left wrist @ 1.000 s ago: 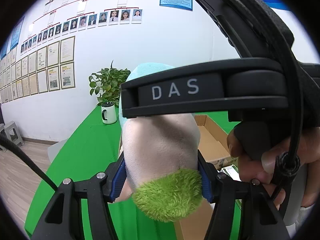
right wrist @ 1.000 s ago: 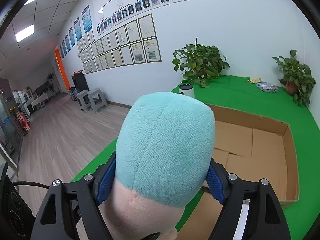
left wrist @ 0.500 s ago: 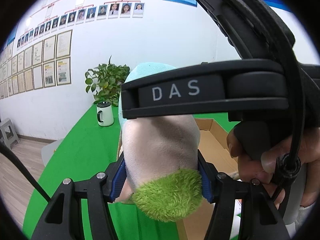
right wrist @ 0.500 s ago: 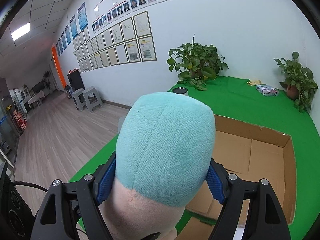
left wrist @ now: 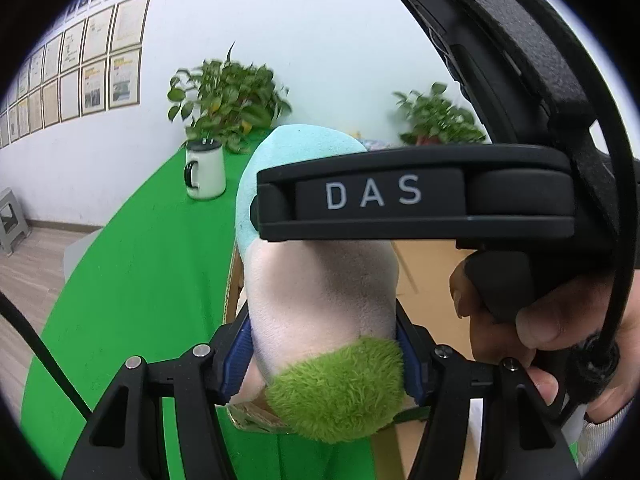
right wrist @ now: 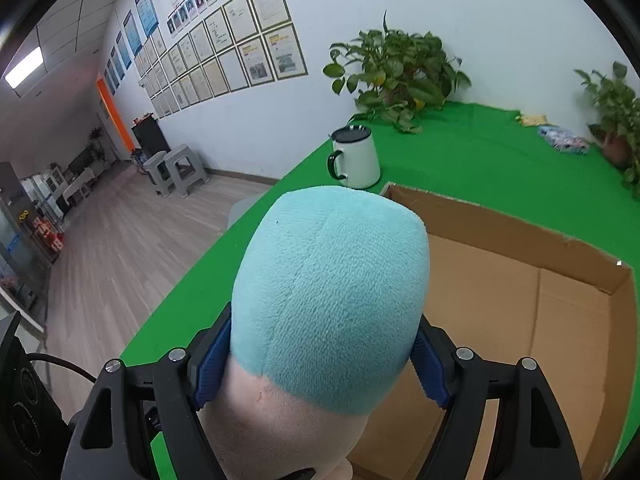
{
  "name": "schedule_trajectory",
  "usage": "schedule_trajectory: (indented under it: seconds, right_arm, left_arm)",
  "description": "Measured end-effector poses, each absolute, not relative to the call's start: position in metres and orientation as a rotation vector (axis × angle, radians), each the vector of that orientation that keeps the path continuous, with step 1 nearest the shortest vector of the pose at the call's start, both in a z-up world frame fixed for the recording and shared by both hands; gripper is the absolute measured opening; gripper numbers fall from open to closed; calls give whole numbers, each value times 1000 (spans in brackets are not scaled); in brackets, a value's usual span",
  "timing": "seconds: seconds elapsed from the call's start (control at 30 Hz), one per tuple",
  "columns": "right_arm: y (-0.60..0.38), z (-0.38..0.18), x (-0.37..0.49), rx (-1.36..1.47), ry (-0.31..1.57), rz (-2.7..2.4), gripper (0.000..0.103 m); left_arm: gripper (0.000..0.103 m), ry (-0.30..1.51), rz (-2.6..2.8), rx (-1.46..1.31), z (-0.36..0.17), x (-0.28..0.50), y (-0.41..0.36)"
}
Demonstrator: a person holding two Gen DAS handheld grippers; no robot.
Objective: Organize objects
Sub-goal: 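Carry the plush with both grippers over the large cardboard box and lower it, then open both grippers to release the plush inside the box and withdraw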
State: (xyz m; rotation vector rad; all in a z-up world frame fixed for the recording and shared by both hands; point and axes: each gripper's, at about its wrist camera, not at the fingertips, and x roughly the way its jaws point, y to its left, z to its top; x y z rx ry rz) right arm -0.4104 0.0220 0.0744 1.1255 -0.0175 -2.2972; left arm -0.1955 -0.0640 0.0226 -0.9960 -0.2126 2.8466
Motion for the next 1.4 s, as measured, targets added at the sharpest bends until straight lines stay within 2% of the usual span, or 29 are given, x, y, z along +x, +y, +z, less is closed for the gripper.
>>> schedule_trajectory:
  seconds: [0.37,0.57,0.77,0.93,1.1,1.2,1.33,1.4]
  right_arm:
    - [18,-52,-482,1294,-134,-2117,76]
    - [14,-71,-493,1286,-173,-2100,78]
    - [-3,-71,-489,1291,-118,-2157,83]
    - [-9,-67,-485,1297,-130,-2197,91]
    - [17,-49,-465,1260,-217,-2193,93]
    - [42,-26,-447,1202,-292,-2241,98]
    - [73,2,-410,1139,-319,-2351,102]
    - [89,11,-381,1129,-278,-2474,102]
  left_arm:
    - [62,-201,2799,-1294,-33,-229,-66]
    - [65,-222,2775,-1284,-29,-209,-65]
    - [64,-258,2779,-1217,-22,-188,-79]
    - [47,-324,2730,-1233,-28,-194,-85]
    - [47,-376,2729,-1256,-28,-198,-90]
    - [47,-399,2740,-1248,-25,-197,-92]
    - [47,-326,2802,-1213,-16,-188,-89]
    - [53,-265,2850,-1161,-6,-172,-82]
